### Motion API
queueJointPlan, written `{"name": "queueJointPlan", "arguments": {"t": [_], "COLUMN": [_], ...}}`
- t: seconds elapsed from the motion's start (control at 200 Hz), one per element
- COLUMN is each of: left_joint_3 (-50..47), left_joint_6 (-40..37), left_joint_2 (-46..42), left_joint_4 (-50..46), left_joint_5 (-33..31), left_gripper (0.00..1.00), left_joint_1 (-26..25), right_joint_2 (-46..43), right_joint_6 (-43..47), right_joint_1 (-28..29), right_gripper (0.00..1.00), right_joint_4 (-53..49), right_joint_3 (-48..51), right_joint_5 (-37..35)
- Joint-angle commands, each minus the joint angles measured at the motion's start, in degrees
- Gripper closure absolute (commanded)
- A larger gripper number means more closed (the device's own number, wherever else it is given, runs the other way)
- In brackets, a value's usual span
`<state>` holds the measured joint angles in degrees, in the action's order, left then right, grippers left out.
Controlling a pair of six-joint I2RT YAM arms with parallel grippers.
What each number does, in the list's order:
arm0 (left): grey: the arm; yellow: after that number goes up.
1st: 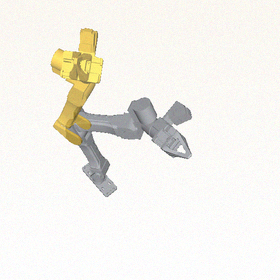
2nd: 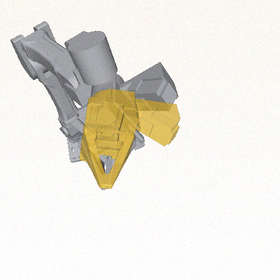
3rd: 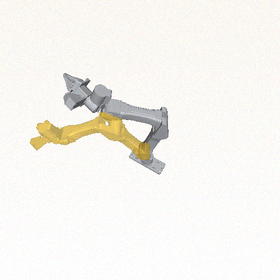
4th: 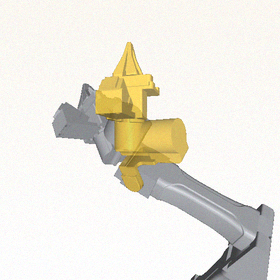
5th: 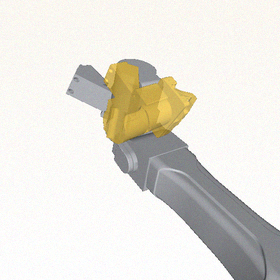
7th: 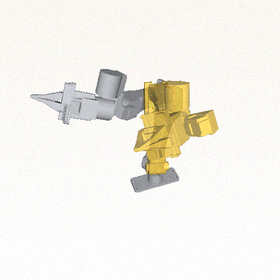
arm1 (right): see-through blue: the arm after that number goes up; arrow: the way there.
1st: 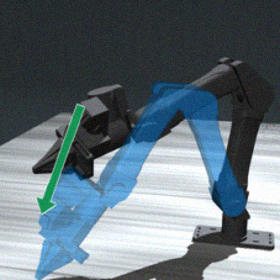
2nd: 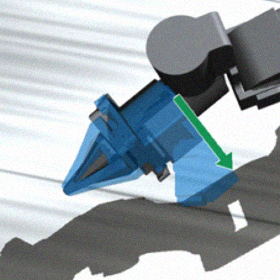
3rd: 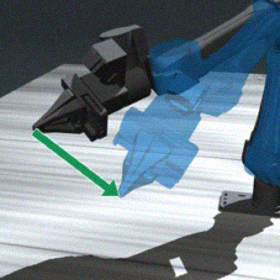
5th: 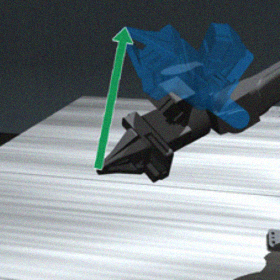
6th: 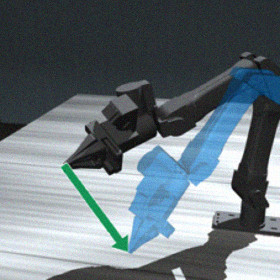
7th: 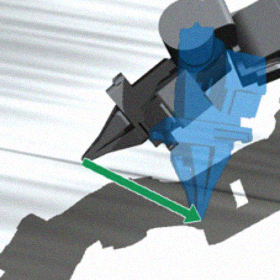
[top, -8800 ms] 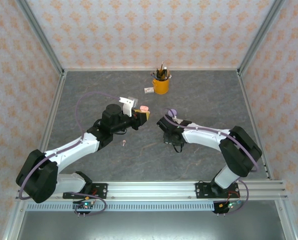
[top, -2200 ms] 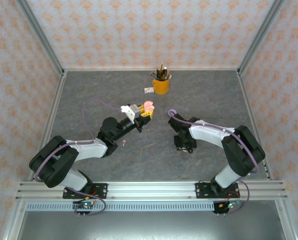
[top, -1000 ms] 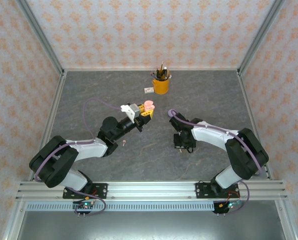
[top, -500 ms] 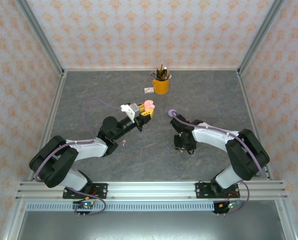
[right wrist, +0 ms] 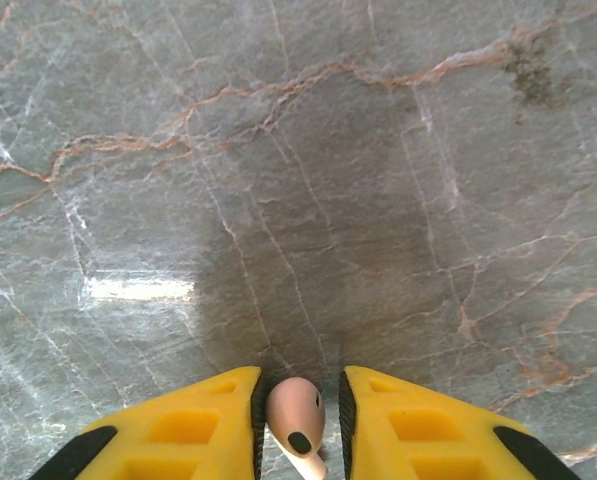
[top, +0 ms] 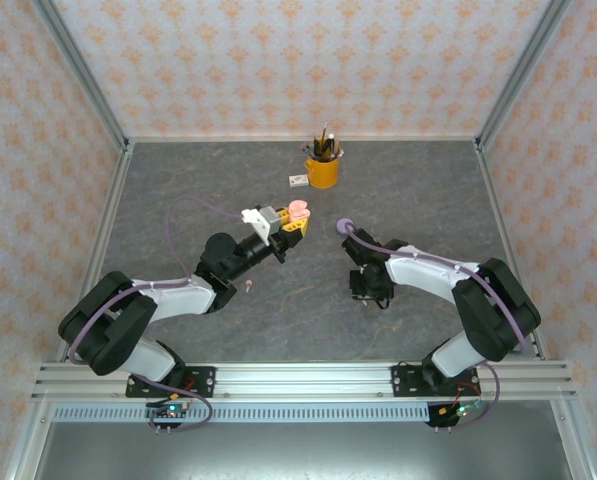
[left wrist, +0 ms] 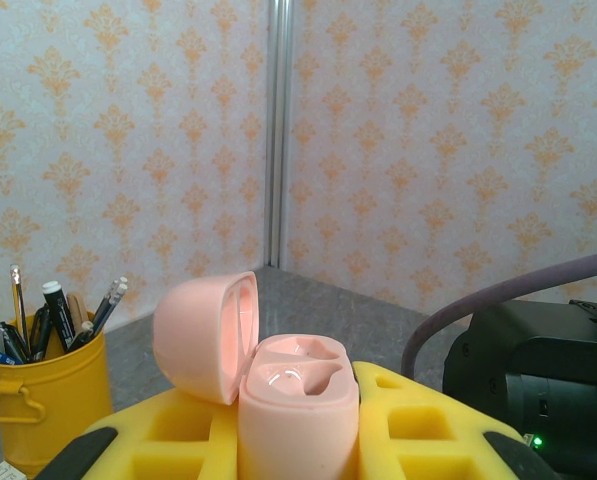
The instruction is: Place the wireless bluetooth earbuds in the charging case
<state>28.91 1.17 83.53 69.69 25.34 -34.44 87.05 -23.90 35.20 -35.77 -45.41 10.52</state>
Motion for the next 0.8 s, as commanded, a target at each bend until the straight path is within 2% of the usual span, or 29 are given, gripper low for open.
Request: {"name": "queueJointPlan", "arguments": {"t": [0.0, 0.796], "left_joint_3": [1.7, 1.9], "left_joint_6": [0.3, 0.7], "left_joint_2": [0.5, 0.2], "left_joint_4": [0.8, 0.6], "left_joint_5": [1.0, 0.9], "left_gripper": [1.00, 1.00], "left_joint_1": [0.4, 0.4], "right_joint_2": [0.3, -1.5], "right_joint_6": [0.5, 0.9], "right_joint_1": [0.1, 0.1], "right_gripper": [0.72, 0.75], "right_joint_4": [-1.5, -2.7], "right_joint_3": [1.0, 2.4], "right_joint_5": [1.6, 2.7]}}
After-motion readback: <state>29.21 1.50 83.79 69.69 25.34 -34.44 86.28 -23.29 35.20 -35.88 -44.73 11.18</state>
